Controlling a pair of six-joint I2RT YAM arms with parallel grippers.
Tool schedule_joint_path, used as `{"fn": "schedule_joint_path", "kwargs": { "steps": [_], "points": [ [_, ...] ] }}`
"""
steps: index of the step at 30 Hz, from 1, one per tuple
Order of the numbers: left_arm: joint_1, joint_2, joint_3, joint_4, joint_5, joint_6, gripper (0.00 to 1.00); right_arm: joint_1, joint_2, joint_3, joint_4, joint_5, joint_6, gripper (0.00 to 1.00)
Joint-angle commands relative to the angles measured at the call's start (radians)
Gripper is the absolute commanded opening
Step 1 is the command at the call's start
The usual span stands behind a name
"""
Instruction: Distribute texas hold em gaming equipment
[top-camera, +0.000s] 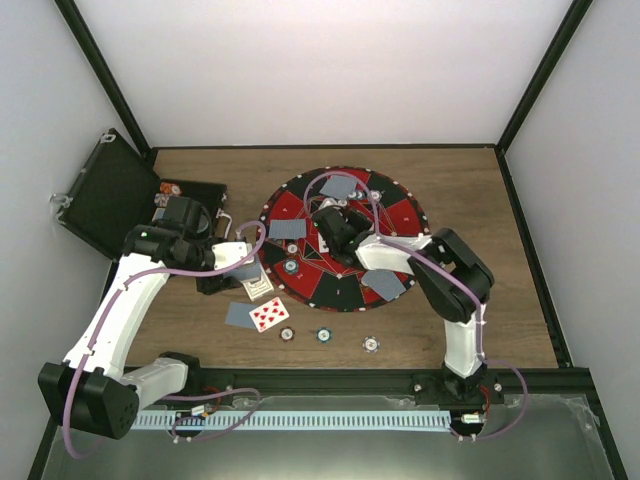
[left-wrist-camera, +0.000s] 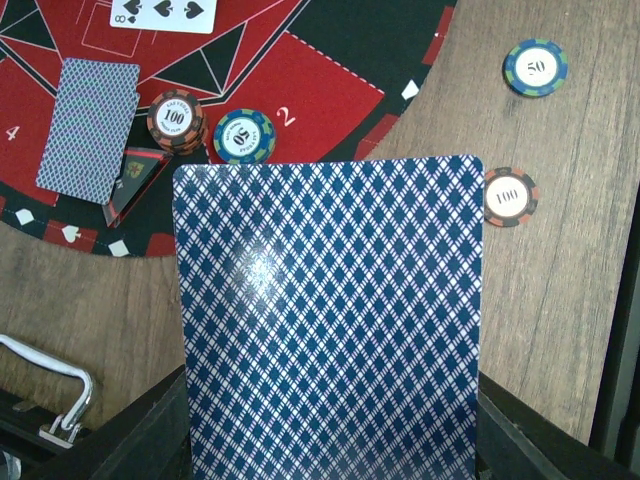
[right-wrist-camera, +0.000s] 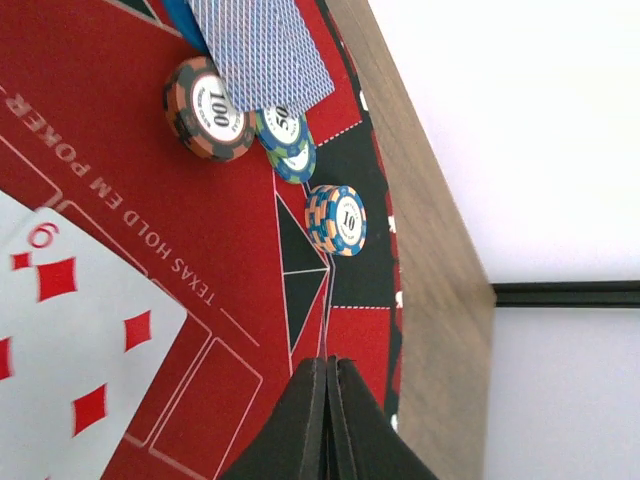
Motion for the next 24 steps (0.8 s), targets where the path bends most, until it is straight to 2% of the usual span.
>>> {"fn": "schedule_joint_path", "kwargs": {
  "steps": [1,4,6,9,12,15,24],
  "points": [
    [0.003,-0.017,0.025,0.004,0.002,0.011,0.04,-0.003,0.065,-0.051,0.382,0.133,-0.29,0.01],
    [0.002,-0.018,0.024,0.004,0.001,0.013,0.04,0.01,0.107,-0.064,0.381,0.127,-0.276,0.03],
    [0.003,-0.016,0.023,0.004,0.0,0.014,0.05,0.023,0.124,-0.073,0.359,0.119,-0.246,0.13],
    [0.002,-0.011,0.025,0.005,0.0,0.014,0.05,0.039,0.141,-0.031,0.159,0.061,-0.074,0.25],
    [0.004,-0.006,0.029,0.005,0.0,0.014,0.04,0.048,0.131,0.021,-0.034,-0.013,0.108,0.58],
    [0.002,-0.005,0.034,0.004,0.002,0.015,0.05,0.05,0.111,0.061,-0.198,-0.092,0.254,0.73],
    [0.003,-0.006,0.038,-0.002,-0.003,0.019,0.05,0.049,-0.021,0.148,-0.439,-0.277,0.518,0.92]
  ]
}}
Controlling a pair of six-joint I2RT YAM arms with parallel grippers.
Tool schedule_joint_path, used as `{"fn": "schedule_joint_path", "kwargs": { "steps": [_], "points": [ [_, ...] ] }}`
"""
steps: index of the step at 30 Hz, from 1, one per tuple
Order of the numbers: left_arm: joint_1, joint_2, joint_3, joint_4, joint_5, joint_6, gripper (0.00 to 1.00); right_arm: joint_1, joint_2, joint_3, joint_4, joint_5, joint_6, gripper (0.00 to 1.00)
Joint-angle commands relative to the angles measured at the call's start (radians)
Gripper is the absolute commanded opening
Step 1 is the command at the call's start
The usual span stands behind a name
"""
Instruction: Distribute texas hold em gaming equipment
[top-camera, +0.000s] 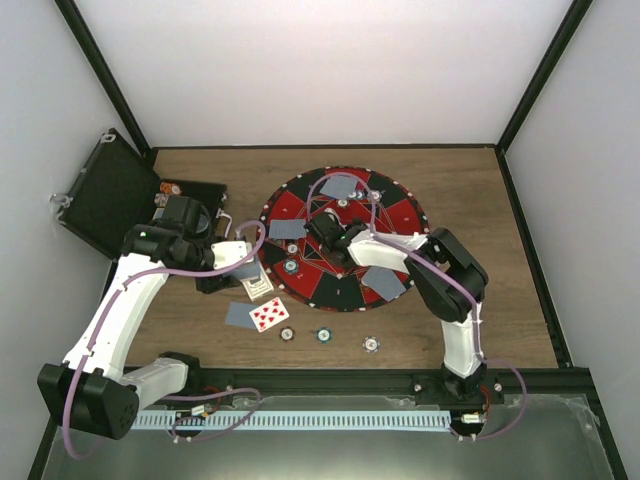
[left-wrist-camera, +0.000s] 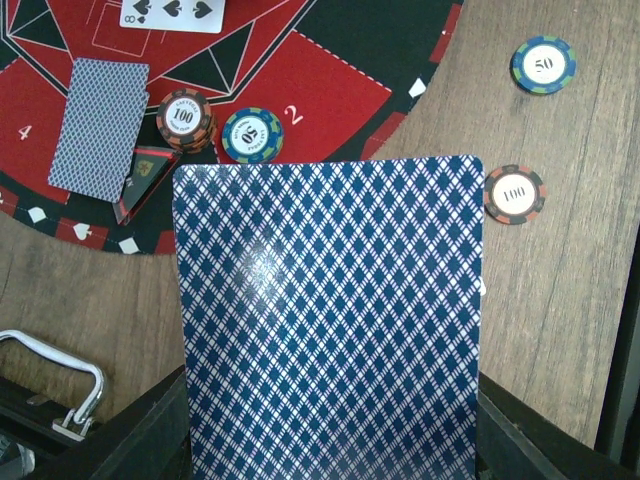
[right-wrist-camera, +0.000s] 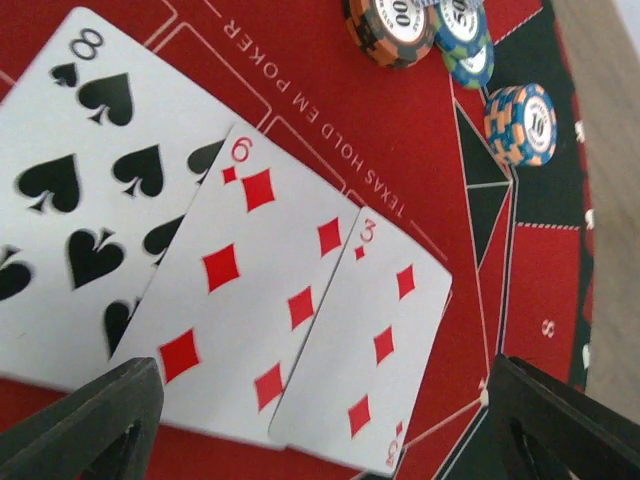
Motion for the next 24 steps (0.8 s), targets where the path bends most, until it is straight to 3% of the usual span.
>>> {"fn": "schedule_joint_path", "kwargs": {
  "steps": [1,4,8,14,24],
  "points": [
    [0.003,-0.005,0.029,0.0,0.012,0.017,0.05,0.003,-0.114,0.102,-0.183,-0.156,0.231,0.94],
    [0.002,-0.007,0.03,0.002,0.019,0.014,0.05,-0.011,-0.231,0.159,-0.19,-0.33,0.351,1.0],
    [0.002,-0.008,0.029,0.005,0.026,0.013,0.05,-0.062,-0.365,0.155,-0.113,-0.722,0.482,1.0],
    [0.002,-0.006,0.023,0.02,0.047,0.008,0.05,-0.059,-0.402,0.089,-0.001,-1.181,0.701,1.0],
    [0.002,-0.008,0.018,0.028,0.061,0.005,0.05,0.009,-0.397,-0.07,0.281,-1.409,0.941,0.96]
  ]
}}
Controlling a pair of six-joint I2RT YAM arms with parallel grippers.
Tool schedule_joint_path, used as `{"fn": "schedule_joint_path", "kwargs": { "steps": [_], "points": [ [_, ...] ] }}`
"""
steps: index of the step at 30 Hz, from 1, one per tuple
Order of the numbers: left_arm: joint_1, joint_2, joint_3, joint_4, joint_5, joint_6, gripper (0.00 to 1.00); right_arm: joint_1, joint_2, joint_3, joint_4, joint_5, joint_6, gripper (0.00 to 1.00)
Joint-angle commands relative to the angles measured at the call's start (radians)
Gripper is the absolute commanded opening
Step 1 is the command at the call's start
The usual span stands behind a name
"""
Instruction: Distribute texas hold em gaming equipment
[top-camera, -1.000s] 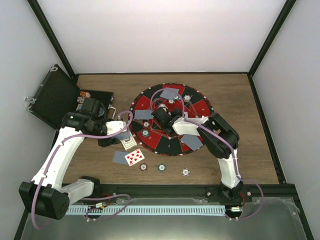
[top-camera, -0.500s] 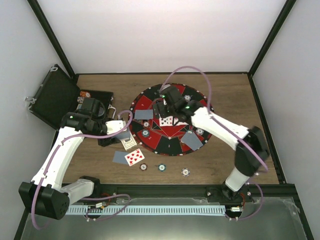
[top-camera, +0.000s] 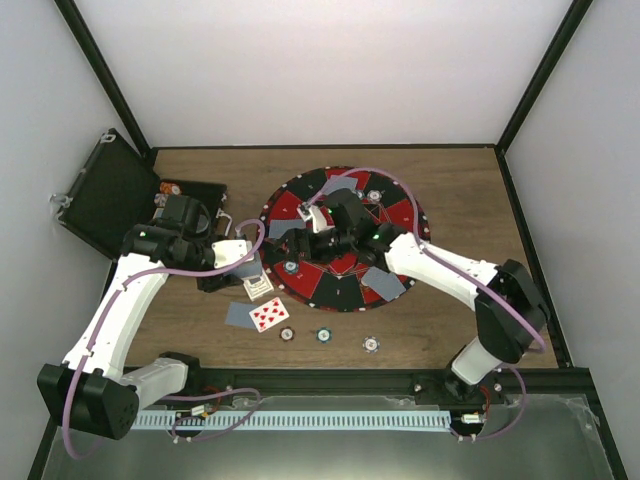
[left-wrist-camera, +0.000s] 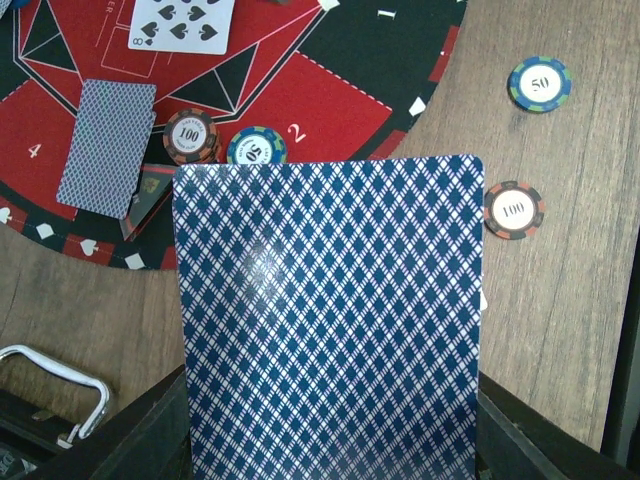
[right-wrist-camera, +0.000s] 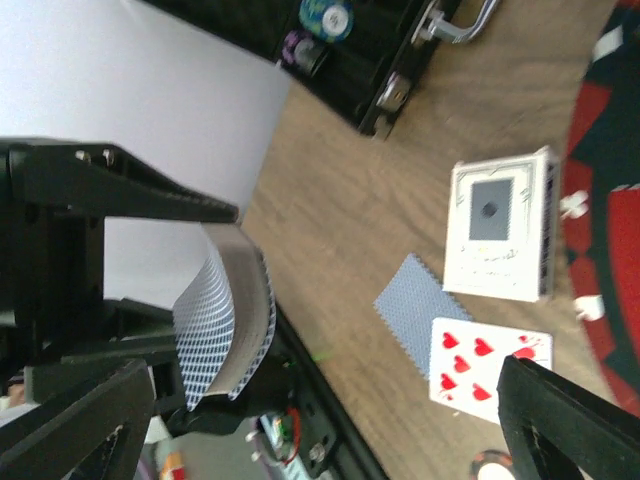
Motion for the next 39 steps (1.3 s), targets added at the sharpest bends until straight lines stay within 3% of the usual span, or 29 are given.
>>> {"fn": "schedule_joint_path", "kwargs": {
  "steps": [1,30,39],
  "points": [
    [0.002,-0.01,0.012,0.015,0.033,0.007,0.05,0.02,0.024,-0.009,0.149,-0.15,0.131,0.95],
    [0.002,-0.004,0.012,0.018,0.023,0.011,0.05,0.103,0.332,0.176,0.26,-0.281,0.249,0.81],
    [0.002,-0.022,0.006,0.011,0.02,0.018,0.05,0.04,0.304,0.085,0.259,-0.275,0.247,0.76]
  ]
}}
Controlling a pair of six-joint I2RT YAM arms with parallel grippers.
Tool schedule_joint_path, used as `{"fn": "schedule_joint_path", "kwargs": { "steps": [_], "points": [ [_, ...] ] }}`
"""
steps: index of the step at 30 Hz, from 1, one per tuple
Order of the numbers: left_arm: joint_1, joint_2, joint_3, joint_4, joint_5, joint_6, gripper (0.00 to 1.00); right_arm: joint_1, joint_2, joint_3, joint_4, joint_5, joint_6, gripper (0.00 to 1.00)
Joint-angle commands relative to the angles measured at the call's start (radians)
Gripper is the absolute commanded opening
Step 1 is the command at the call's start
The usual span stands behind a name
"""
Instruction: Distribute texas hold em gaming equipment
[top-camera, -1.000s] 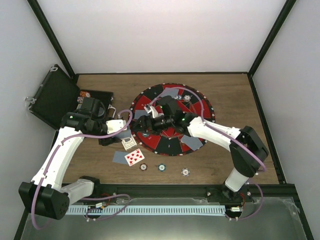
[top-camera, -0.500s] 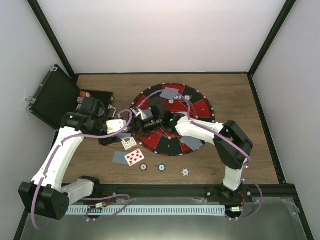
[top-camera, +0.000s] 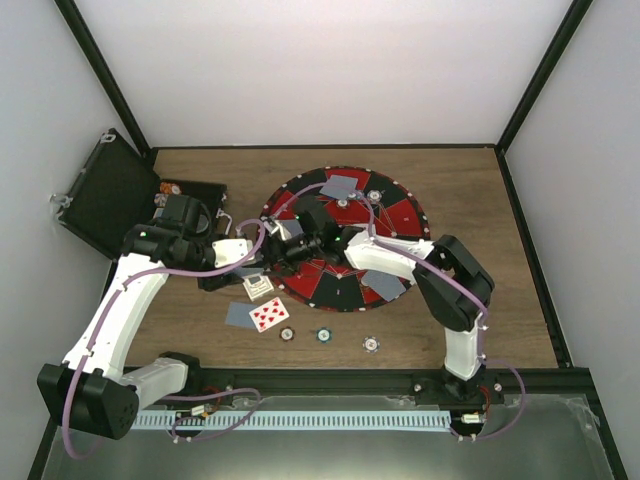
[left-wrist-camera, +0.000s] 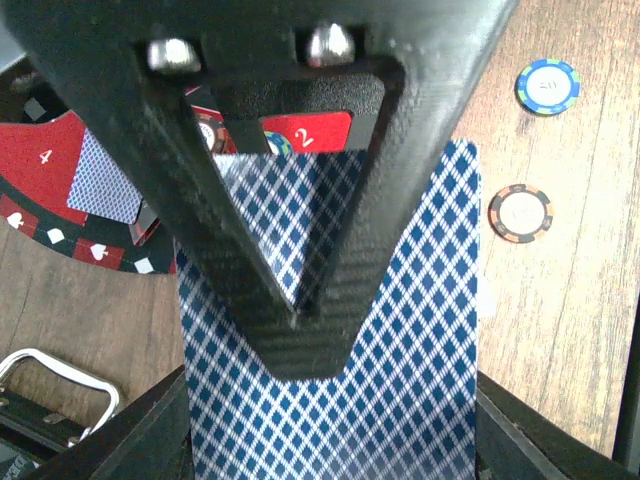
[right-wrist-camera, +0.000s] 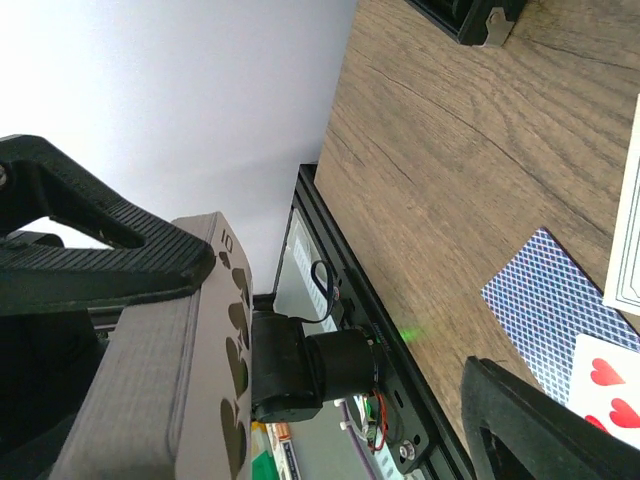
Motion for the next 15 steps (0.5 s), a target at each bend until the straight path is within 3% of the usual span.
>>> {"fn": "schedule_joint_path", "kwargs": {
  "steps": [1,9,15],
  "points": [
    [0.002,-0.024,0.005,-0.003,0.02,0.019,0.05,-0.038,-0.039,-0.05,-0.006,0.004,-0.001,0.75],
    [0.002,-0.02,0.007,0.0,0.025,0.019,0.05,-0.062,-0.11,-0.115,0.002,0.014,0.001,0.63],
    [0.001,-0.013,0.005,0.003,0.018,0.018,0.05,-0.063,-0.154,-0.118,0.021,0.002,0.02,0.42]
  ]
}}
